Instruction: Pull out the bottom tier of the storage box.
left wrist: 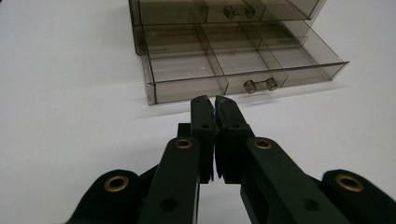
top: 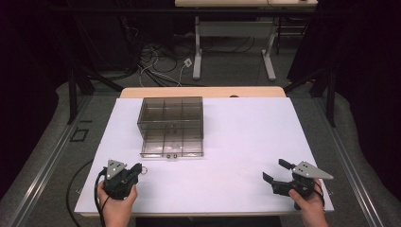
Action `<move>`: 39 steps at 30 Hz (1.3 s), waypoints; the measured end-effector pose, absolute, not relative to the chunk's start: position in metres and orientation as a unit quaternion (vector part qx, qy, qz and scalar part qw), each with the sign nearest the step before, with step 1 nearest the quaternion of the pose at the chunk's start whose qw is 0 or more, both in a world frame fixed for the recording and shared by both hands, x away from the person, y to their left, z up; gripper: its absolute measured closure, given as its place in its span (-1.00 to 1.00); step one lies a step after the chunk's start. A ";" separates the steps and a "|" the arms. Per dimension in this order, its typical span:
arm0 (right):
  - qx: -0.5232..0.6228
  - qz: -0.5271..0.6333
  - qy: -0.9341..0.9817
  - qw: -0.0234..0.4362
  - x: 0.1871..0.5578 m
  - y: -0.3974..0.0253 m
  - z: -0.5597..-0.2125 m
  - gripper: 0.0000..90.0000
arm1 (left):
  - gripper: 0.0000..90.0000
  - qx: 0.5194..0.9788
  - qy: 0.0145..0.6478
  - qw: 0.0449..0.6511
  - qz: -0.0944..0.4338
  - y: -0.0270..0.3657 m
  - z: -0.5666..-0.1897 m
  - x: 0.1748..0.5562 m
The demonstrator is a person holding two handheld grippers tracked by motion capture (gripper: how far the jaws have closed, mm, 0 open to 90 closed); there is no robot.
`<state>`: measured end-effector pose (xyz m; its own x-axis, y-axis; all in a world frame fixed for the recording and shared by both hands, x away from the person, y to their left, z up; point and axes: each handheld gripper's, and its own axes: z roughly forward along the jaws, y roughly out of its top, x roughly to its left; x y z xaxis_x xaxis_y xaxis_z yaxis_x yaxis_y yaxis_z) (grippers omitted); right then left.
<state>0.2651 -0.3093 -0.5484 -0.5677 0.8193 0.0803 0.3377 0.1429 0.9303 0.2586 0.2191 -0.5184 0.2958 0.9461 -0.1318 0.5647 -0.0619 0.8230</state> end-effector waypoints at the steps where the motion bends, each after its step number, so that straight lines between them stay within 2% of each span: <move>1: 0.402 0.516 0.719 0.233 0.265 -0.309 -0.548 -0.67 | 0.94 0.690 0.545 0.415 0.233 0.219 -0.518 0.258; 21: 0.402 0.514 0.720 0.236 0.265 -0.309 -0.549 -0.67 | 0.94 0.676 0.532 0.444 0.251 0.216 -0.505 0.258; 39: 0.401 0.514 0.720 0.236 0.266 -0.309 -0.549 -0.67 | 0.94 0.694 0.513 0.445 0.241 0.198 -0.496 0.276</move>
<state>0.2656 -0.3095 -0.5490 -0.5664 0.8209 0.0729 0.3353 0.1486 0.9303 0.2759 0.1979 -0.4959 0.3576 0.9259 -0.1213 0.4967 -0.0786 0.8644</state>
